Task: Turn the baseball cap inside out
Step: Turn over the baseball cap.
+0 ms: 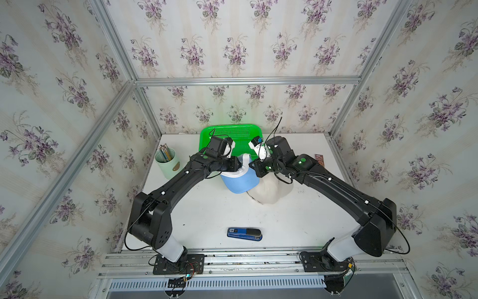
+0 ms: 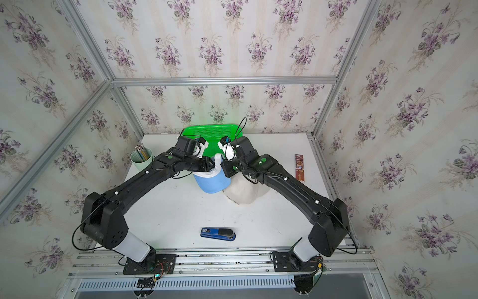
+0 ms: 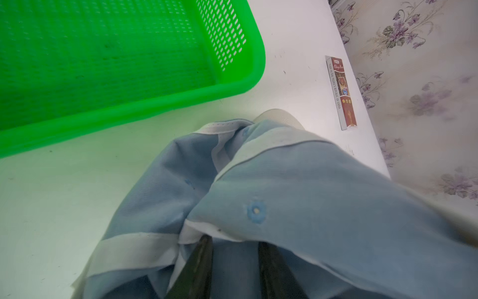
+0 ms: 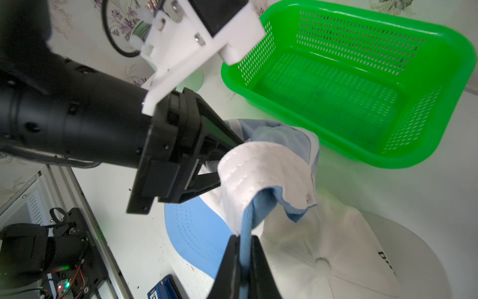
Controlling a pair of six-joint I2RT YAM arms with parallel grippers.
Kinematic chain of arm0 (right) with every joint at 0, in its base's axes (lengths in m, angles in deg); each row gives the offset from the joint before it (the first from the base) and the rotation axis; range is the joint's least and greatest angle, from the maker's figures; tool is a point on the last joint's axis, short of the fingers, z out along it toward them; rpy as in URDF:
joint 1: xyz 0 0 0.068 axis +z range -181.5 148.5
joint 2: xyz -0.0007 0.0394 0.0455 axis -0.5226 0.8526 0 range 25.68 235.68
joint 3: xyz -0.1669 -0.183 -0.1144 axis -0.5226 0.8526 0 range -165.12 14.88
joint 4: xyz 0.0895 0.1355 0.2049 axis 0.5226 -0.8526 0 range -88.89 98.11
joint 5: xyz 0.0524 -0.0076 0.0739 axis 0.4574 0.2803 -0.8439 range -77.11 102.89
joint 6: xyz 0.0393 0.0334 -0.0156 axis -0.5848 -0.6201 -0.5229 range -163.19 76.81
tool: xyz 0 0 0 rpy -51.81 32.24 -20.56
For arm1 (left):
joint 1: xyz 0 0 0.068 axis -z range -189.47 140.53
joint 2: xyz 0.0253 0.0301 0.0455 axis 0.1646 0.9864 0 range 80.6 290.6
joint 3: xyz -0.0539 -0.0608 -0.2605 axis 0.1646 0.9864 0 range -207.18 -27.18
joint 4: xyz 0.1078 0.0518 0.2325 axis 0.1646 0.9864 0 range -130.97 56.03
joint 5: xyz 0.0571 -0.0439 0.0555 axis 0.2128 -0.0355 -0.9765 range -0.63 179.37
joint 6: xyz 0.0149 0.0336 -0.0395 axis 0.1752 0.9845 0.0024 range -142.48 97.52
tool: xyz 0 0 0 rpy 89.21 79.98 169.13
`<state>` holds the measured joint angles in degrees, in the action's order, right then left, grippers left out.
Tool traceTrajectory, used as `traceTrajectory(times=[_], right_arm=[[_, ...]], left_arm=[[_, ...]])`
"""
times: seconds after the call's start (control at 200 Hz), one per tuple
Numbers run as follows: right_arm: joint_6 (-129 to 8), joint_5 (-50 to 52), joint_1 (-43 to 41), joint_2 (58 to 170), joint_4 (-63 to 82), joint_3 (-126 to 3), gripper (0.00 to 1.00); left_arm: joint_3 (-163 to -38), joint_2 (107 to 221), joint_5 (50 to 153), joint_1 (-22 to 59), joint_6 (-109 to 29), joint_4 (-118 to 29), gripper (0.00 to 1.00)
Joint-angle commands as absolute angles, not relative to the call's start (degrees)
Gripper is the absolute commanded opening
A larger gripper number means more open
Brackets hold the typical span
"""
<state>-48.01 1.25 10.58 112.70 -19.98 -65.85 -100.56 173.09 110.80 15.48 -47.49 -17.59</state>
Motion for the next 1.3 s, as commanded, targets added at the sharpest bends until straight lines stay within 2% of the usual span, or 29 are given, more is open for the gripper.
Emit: traceTrajectory(times=[0.0, 0.145, 0.31, 0.37, 0.584, 0.779, 0.864, 0.914, 1.069, 1.294], right_arm=[[-46.7, -4.6, 10.7, 111.7, -11.2, -65.5, 0.0], [-44.5, -5.1, 10.7, 113.8, -12.5, -66.0, 0.0], [-43.1, -3.7, 10.1, 113.3, -14.3, -66.5, 0.0], [-43.0, -1.2, 9.9, 113.9, -16.0, -67.4, 0.0], [-43.0, 5.0, 9.6, 117.1, -19.3, -67.8, 0.0], [-43.2, 5.4, 9.6, 118.4, -18.5, -67.4, 0.0], [-42.5, 5.7, 9.6, 117.0, -17.7, -66.5, 0.0], [-41.9, 5.6, 9.6, 116.2, -17.2, -66.0, 0.0], [-40.5, 1.1, 9.5, 114.5, -16.3, -64.7, 0.0], [-38.3, -3.5, 9.3, 114.2, -15.8, -63.2, 0.0]], left_arm=[[-96.9, 173.6, 115.2, 15.4, -51.2, -26.5, 0.41], [-98.9, 175.9, 123.4, 16.9, -53.7, -28.4, 0.59], [-102.5, 176.3, 123.5, 15.9, -50.2, -18.0, 0.64], [-101.1, 173.1, 120.8, 14.0, -50.1, -16.5, 0.71], [-102.1, 158.4, 107.6, 10.0, -45.8, -7.0, 0.75], [-103.5, 153.4, 110.3, 8.1, -44.9, -3.6, 0.76], [-102.3, 151.7, 97.0, 7.5, -45.4, 0.8, 0.78], [-98.4, 150.7, 94.3, 4.8, -46.9, -0.2, 0.8], [-86.0, 149.9, 114.4, -8.0, -54.4, -13.4, 0.8], [-76.5, 148.5, 128.6, -12.7, -65.2, -33.7, 0.81]])
